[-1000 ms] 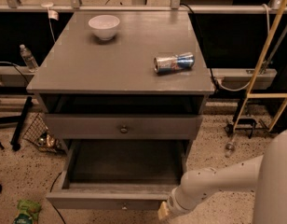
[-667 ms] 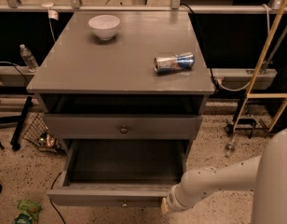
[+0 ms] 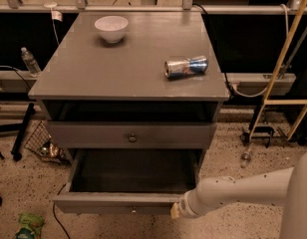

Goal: Close middle drawer

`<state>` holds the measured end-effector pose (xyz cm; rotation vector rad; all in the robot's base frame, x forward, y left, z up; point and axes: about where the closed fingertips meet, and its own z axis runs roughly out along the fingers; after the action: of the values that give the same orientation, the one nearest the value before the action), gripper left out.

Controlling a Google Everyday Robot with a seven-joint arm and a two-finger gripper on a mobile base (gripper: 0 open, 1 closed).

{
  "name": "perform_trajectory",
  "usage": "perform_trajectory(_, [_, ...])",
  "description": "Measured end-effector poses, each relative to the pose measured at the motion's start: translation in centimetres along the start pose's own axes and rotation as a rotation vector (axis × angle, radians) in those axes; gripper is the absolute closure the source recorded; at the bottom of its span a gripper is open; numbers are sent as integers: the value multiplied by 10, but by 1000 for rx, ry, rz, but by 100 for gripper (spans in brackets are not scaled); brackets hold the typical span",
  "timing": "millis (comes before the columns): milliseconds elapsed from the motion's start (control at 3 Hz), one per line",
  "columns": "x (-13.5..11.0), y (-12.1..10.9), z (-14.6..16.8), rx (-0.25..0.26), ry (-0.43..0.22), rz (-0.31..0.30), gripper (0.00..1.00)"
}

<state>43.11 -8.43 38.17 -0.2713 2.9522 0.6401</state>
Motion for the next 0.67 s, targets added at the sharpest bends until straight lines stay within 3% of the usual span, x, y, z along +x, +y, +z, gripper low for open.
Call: perform_trajectory(667, [-26, 3, -6, -29, -73, -26, 100])
